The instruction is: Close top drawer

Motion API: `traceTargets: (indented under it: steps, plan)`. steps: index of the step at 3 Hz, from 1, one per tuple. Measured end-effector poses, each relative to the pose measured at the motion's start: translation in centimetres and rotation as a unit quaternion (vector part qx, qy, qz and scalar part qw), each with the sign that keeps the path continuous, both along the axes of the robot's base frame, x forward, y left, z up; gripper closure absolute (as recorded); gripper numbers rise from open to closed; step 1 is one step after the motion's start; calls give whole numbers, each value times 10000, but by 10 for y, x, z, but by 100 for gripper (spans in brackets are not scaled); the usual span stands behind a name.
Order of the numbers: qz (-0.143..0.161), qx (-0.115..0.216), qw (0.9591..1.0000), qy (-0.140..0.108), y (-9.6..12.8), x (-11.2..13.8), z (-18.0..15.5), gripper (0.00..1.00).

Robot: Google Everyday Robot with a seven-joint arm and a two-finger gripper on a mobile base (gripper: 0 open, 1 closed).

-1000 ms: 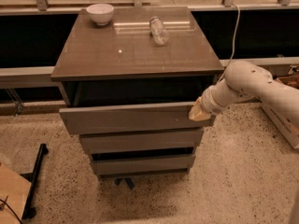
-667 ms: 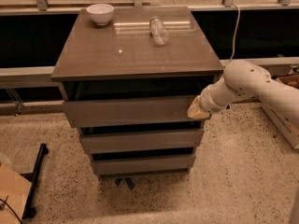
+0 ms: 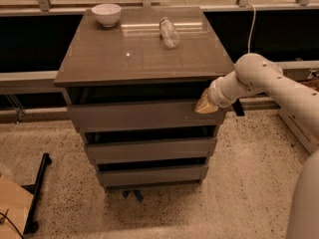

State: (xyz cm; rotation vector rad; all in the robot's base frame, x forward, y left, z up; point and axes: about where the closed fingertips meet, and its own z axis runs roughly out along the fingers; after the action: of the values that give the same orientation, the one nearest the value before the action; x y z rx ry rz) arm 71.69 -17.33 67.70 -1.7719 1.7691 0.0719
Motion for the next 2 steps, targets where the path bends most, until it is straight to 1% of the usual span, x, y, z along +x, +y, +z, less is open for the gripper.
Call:
traceTargets:
  steps: [1,2]
  plan:
    - [11,14,10000,-66,0,3,4,12]
    - [11,14,10000,-66,1,0,4,0]
